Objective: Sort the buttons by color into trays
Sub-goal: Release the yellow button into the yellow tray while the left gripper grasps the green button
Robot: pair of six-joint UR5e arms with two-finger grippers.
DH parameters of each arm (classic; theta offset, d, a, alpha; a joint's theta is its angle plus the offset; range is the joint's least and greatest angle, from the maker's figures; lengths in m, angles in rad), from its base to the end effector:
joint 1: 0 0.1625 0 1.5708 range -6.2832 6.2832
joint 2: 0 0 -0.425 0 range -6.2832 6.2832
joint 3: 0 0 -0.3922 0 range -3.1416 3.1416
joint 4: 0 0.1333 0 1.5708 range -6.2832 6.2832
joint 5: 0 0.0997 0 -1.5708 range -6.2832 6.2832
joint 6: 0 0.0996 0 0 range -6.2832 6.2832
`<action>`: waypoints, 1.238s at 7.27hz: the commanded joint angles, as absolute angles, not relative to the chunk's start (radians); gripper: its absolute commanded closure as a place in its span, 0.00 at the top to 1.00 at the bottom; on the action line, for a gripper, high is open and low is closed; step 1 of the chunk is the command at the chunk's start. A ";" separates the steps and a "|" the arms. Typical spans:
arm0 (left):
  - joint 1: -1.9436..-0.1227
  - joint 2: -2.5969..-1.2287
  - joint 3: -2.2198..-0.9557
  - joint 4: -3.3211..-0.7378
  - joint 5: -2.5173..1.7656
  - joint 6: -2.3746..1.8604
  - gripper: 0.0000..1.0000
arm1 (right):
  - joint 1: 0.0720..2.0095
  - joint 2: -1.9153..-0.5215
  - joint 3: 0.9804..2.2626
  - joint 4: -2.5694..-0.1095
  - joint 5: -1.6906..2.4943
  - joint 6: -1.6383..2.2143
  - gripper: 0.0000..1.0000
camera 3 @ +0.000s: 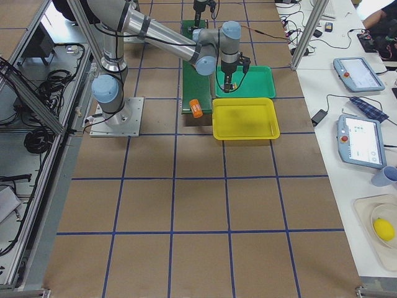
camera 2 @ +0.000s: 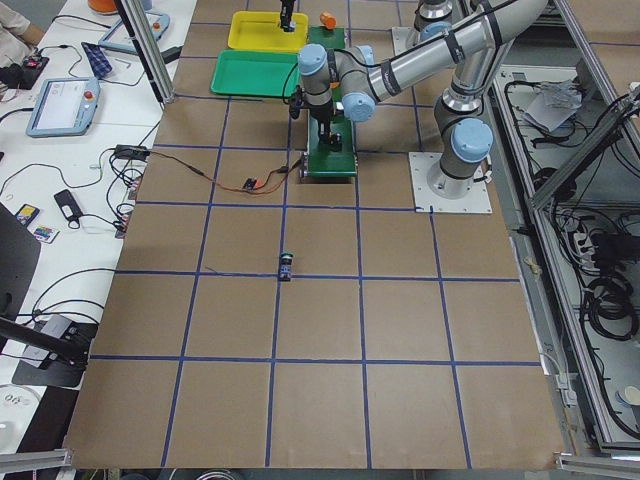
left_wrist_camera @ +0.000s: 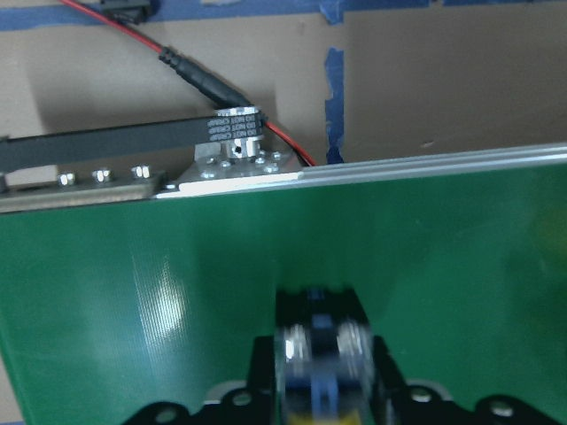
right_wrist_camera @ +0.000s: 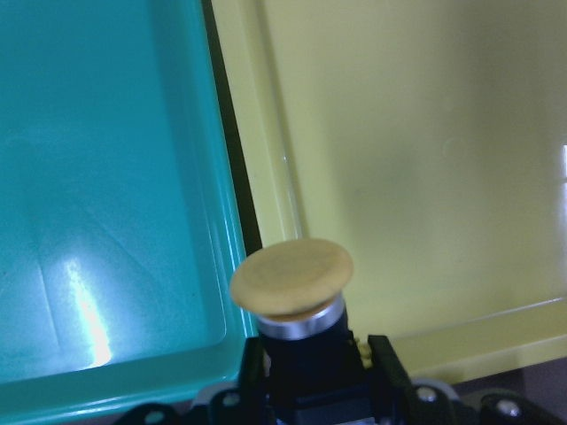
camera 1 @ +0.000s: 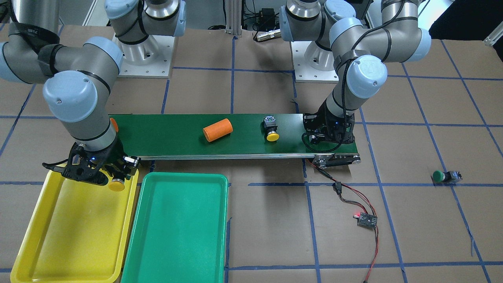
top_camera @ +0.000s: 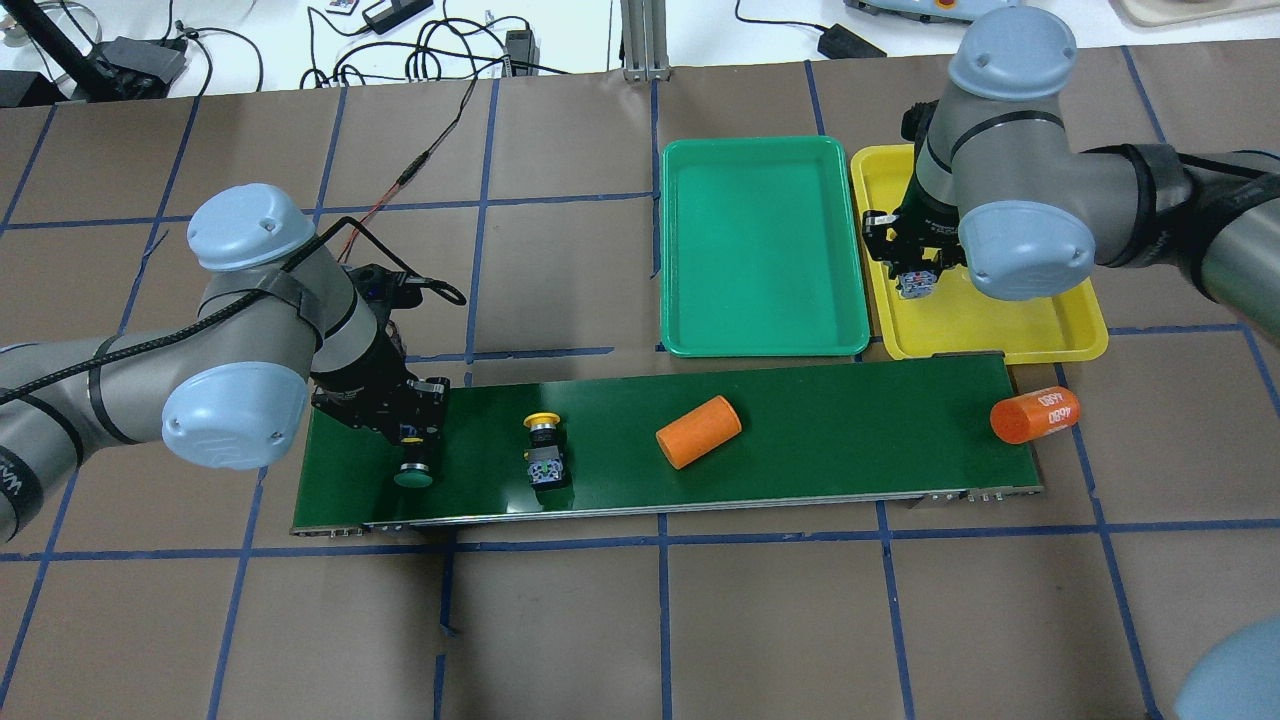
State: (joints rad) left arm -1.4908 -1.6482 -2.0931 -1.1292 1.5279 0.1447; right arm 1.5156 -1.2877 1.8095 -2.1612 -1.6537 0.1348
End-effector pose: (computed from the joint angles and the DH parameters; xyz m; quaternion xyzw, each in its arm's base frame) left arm -0.1020 -0.4490 0.2509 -0.0305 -0.9962 -0.0761 0.0301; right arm 0.0937 -0.5710 0.2829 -0.0961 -0.9939 0.0359 0.0400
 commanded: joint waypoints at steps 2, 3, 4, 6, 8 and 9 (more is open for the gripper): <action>-1.387 -1.661 -1.867 -1.237 1.542 0.207 1.00 | 1.488 -1.256 1.805 -2.166 -1.735 0.144 0.13; -1.303 -1.689 -1.777 -1.306 1.540 0.291 1.00 | 1.488 -1.253 1.807 -2.164 -1.736 0.144 0.27; -1.198 -1.727 -1.764 -1.299 1.542 0.541 1.00 | 1.488 -1.252 1.807 -2.164 -1.738 0.144 0.46; -1.025 -1.808 -1.715 -1.238 1.540 0.889 1.00 | 1.491 -1.256 1.812 -2.161 -1.738 0.144 0.54; -0.948 -1.905 -1.678 -1.140 1.543 1.203 1.00 | 1.496 -1.264 1.816 -2.161 -1.738 0.144 0.69; -0.912 -1.936 -1.684 -1.120 1.543 1.379 1.00 | 1.496 -1.264 1.816 -2.161 -1.738 0.144 0.69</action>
